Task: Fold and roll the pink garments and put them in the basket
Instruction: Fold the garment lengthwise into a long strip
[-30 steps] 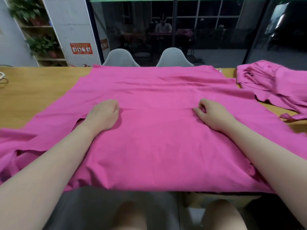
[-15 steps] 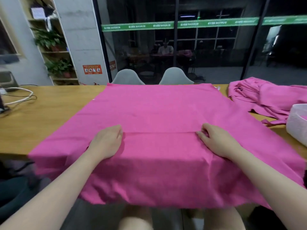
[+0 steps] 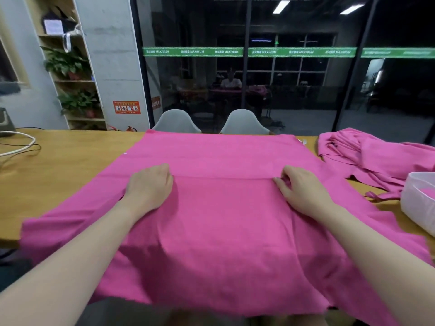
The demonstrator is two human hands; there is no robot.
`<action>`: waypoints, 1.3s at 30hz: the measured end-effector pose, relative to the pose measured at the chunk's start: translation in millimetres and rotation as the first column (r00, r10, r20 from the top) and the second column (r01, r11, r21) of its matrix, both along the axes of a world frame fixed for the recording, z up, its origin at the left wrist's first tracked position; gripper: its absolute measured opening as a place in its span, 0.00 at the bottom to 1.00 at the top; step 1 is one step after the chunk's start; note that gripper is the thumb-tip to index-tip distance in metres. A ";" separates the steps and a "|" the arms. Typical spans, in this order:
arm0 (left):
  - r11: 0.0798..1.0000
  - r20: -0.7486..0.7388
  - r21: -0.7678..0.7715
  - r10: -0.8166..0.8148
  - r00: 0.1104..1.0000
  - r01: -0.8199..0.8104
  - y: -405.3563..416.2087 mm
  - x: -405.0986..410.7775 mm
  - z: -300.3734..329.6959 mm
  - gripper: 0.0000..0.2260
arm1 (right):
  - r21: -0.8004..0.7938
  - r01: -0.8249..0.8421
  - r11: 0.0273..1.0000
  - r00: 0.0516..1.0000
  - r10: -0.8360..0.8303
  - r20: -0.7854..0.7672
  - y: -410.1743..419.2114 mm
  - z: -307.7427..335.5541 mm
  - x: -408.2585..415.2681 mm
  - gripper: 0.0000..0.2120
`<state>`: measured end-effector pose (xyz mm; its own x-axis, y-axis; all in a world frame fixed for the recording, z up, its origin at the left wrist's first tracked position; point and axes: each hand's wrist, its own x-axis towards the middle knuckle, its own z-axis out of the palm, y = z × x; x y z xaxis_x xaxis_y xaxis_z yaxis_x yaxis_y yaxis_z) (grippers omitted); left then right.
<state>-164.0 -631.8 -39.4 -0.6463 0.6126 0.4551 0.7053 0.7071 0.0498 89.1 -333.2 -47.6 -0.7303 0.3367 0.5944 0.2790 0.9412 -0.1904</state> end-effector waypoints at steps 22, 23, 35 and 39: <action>0.996 0.163 -0.036 -0.080 0.983 0.087 38.0 -53.8 -42.3 0.12 | -0.241 0.070 0.968 0.979 -0.020 0.204 46.9 -38.7 -45.8 0.14; 0.996 0.167 -0.031 -0.083 0.982 0.089 34.6 -50.8 -42.3 0.12 | -0.244 0.069 0.967 0.979 -0.018 0.205 44.5 -38.9 -42.6 0.14; 0.997 0.179 -0.004 -0.071 0.981 0.072 -18.9 6.0 -43.8 0.10 | -0.215 0.026 0.976 0.988 0.008 0.154 -4.2 -41.3 10.8 0.14; 0.999 0.204 0.010 -0.047 0.978 0.046 -34.7 18.0 -44.0 0.11 | -0.191 -0.026 0.981 0.992 0.049 0.118 -20.2 -44.4 26.0 0.15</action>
